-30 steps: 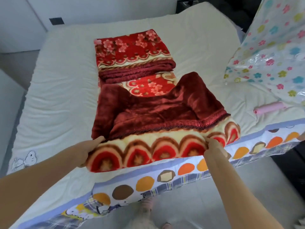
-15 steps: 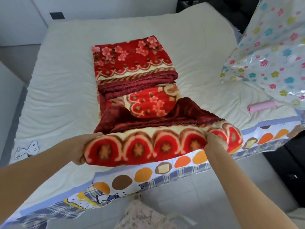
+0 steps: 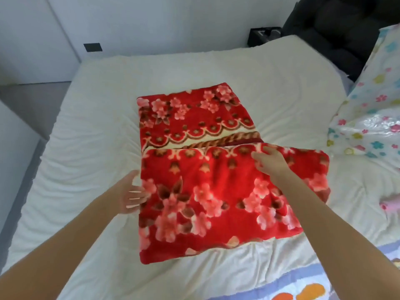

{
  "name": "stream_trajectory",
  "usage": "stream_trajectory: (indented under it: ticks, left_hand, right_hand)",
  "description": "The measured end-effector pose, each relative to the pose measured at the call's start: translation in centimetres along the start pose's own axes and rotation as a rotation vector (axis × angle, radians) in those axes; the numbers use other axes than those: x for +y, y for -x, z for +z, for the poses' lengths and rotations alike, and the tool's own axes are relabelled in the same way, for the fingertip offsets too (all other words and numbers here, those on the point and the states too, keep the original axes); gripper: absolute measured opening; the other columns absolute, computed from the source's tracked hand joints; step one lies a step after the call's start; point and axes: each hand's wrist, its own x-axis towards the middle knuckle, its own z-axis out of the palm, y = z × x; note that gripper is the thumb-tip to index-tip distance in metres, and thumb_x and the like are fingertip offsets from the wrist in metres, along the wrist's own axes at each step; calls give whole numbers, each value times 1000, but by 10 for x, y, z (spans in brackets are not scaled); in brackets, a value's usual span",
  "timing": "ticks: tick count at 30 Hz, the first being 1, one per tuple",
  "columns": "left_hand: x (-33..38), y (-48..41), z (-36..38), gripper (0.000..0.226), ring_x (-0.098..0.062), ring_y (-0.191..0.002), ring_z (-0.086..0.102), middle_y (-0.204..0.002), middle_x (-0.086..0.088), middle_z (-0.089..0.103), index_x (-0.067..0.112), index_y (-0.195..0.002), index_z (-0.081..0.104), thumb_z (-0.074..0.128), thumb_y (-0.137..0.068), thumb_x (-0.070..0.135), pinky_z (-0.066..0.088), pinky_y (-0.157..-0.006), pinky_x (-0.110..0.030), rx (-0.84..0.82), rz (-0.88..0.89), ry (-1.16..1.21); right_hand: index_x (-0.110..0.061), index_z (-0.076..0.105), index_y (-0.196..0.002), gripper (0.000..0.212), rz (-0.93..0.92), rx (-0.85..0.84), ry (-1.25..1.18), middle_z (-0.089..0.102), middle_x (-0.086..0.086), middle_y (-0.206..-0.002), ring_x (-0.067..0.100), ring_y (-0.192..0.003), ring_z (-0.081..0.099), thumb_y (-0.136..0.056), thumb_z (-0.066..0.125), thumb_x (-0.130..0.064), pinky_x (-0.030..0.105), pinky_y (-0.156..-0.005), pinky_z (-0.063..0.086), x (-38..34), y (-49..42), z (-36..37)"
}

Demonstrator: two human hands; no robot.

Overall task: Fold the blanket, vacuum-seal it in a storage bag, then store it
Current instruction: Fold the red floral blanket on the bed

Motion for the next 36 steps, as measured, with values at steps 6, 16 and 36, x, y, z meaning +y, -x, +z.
stream_trajectory:
  ticks: [6, 16, 36]
  left_hand:
    - [1, -54, 33, 40, -11, -65, 63, -49, 9, 62, 9, -69, 55, 62, -85, 45, 41, -66, -27, 153, 360, -289]
    - [16, -121, 45, 67, -32, -81, 70, -91, -13, 73, 14, -105, 67, 69, -65, 68, 57, -70, -43, 23, 182, 22]
    - [90, -157, 60, 43, -26, -101, 67, -116, -9, 67, 26, -120, 58, 68, -81, 41, 52, -87, -45, -112, 338, 165]
  right_hand:
    - [-18, 47, -135, 51, -247, 108, 759, 64, 11, -119, 34, -108, 59, -88, 62, -31, 35, -85, 42, 35, -27, -30]
    - [-18, 22, -147, 105, 45, 283, 638, 33, 22, -141, 42, -129, 33, -65, 84, -42, 56, -104, 33, 85, -114, -90]
    - [-34, 54, -128, 116, -21, -28, 1052, 56, 9, -127, 40, -116, 48, -39, 27, -104, 47, -96, 44, 42, -228, -47]
